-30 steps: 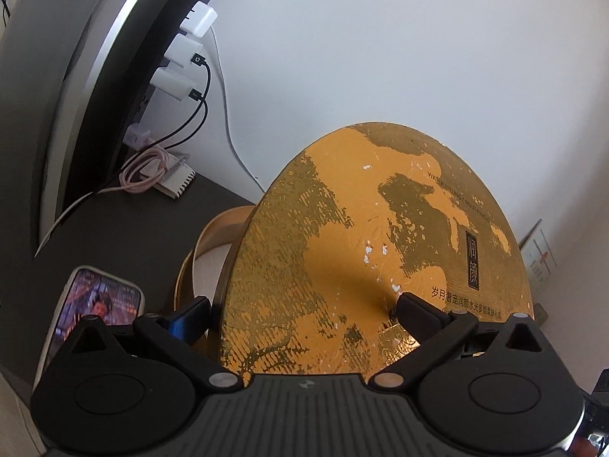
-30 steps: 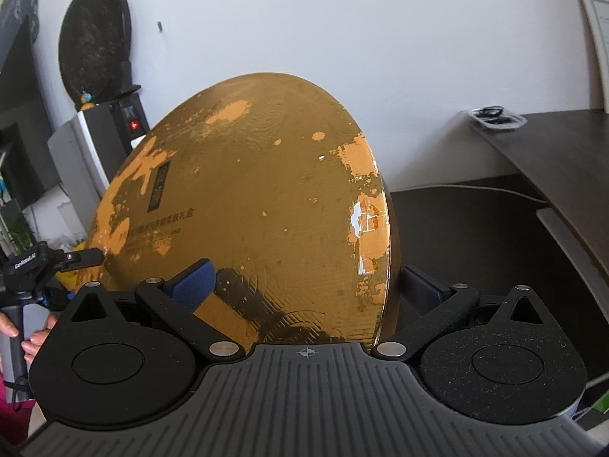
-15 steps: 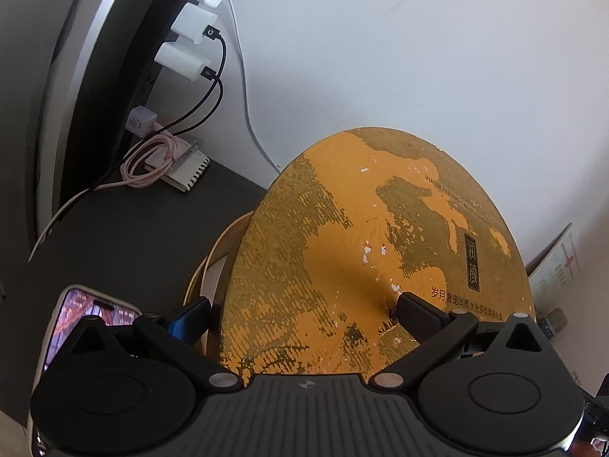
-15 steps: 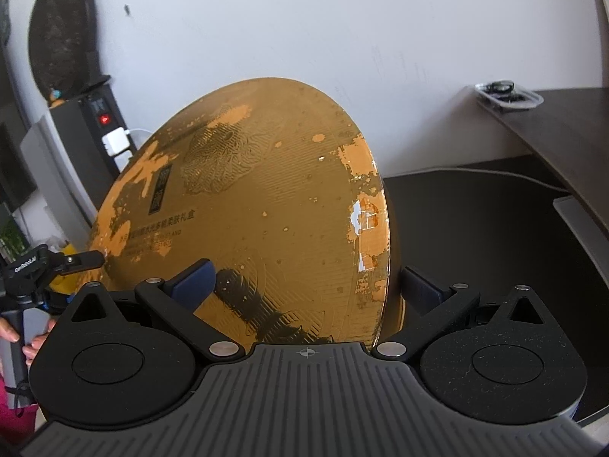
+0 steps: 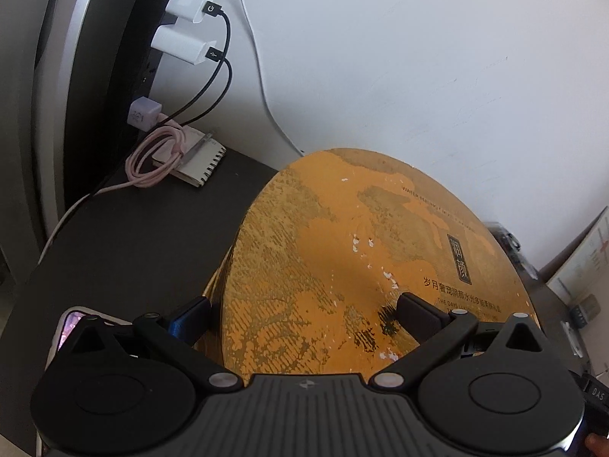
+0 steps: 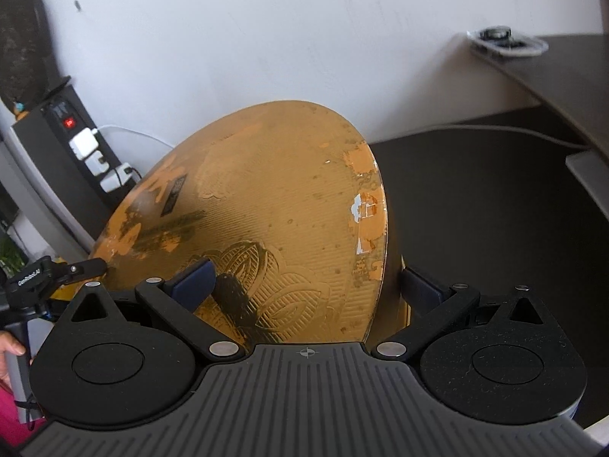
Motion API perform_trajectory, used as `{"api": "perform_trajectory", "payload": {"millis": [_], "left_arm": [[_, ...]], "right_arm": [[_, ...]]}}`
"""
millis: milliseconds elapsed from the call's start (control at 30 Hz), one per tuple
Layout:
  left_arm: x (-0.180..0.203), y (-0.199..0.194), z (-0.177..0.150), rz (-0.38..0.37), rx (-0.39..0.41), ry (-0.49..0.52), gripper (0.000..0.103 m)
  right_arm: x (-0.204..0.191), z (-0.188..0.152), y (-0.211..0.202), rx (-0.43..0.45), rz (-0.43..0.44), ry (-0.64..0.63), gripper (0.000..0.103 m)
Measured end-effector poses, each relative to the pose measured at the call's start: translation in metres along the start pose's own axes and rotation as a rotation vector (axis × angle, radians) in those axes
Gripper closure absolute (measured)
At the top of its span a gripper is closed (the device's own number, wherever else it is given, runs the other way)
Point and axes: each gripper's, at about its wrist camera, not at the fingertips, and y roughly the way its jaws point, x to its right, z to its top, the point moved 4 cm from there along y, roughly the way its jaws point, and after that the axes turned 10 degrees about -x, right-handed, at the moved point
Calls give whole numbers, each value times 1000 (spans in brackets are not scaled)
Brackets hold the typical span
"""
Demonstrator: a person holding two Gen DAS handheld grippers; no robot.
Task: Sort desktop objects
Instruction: 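Carry the lid with both grippers and tilt it flat over the box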
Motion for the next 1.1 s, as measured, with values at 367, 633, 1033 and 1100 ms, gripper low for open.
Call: {"api": "perform_trajectory", "payload": {"millis": [367,633,1033,1100], "left_arm": [[-10,12,1,33,-53,-36,0],[-9,12,3,37,-57,-36,0],[-10,14,3,27,-53,-22,2],[-12,12,2,6,-55,-15,2]], "right_arm": [[3,-5,22,-29,-4,40,1],[2,-9,19,-14,-20,45,1],[14,-17,21,27,28,112,0],[15,-16,17,51,39,143,0]]}}
